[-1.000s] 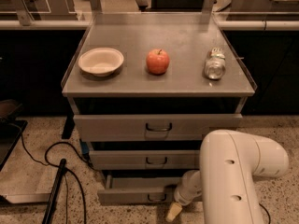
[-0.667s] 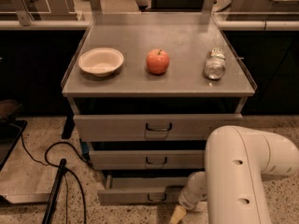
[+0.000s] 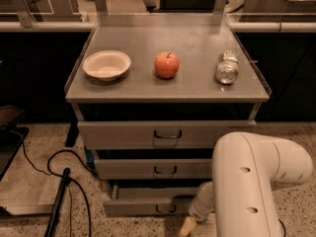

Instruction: Open bottom drawer

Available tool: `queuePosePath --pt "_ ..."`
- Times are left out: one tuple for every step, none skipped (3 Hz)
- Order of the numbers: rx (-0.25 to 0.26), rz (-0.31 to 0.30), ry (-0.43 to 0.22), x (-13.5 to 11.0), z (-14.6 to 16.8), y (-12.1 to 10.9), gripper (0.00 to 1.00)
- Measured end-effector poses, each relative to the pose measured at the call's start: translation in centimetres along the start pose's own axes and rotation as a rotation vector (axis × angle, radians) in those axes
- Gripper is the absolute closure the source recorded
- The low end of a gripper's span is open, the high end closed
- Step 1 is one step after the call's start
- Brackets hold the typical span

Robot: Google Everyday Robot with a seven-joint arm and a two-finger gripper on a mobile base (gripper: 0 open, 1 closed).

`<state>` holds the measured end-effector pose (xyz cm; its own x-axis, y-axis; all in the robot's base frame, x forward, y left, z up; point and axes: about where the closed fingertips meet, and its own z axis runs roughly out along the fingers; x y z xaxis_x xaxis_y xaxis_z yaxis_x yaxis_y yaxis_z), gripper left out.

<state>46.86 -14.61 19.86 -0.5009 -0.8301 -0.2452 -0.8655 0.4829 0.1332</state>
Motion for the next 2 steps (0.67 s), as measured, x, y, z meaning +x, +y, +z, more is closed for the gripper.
queuePosePath --pt "0.083 -0.015 0.003 -0.16 -1.84 -2.26 0.0" --pt "0.074 -0.021 0.003 -0.04 -1.11 -2.23 0.0"
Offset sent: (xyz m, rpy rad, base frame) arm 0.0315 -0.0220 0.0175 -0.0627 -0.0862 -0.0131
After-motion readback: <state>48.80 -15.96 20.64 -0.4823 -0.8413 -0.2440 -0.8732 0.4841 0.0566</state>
